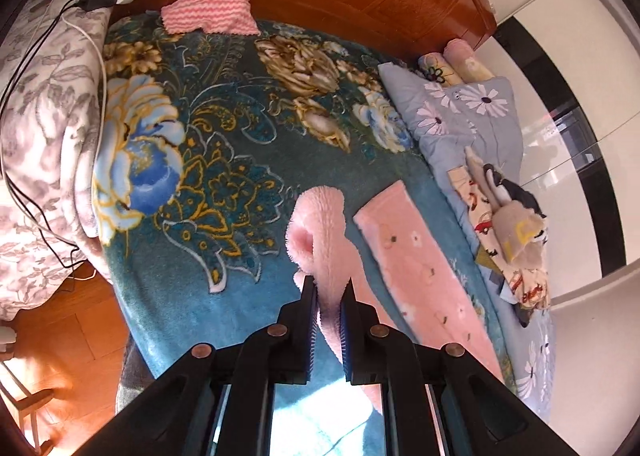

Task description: Fold clothes

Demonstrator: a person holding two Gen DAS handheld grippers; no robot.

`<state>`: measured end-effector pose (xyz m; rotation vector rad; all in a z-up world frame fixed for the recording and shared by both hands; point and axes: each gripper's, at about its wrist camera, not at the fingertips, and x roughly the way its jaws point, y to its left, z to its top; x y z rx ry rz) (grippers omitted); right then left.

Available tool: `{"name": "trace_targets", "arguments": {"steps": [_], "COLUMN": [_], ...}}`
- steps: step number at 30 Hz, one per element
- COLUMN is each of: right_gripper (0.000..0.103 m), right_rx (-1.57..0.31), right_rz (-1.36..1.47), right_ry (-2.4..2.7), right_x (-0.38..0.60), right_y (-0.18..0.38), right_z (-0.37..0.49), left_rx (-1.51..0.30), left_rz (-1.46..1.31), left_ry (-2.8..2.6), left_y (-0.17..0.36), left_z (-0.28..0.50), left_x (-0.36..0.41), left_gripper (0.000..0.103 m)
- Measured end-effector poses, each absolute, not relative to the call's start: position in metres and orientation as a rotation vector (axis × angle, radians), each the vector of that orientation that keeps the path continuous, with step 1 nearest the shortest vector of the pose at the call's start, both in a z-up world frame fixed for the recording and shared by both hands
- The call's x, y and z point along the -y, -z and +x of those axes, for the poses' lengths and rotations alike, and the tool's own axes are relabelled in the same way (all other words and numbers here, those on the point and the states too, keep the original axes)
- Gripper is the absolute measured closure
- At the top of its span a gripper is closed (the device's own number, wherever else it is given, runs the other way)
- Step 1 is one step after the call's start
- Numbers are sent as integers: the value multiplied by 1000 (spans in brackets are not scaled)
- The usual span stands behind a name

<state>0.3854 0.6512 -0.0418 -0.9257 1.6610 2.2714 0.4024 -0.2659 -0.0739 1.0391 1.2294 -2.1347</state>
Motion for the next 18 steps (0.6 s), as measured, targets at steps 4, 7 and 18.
{"name": "trace_targets", "arguments": {"steps": [4,7,18], "right_gripper": [99,99,99], "right_rx": [-1689,-1699,-1729], "right_rz": [-938,-949,-910], "right_ry": [-2206,-2242,-2354], "right_x": [-657,-650,-650], "right_y": [58,54,9], "right_z": [407,395,300], "left_rx": [-1322,-1322,-1352], "left_rz": [1056,1046,1115], "left_ry": [2045,2047,2004], "left_y": [92,80,33], "left_z": [415,410,324], "left_x": [264,262,271], "left_gripper": [92,92,92]}}
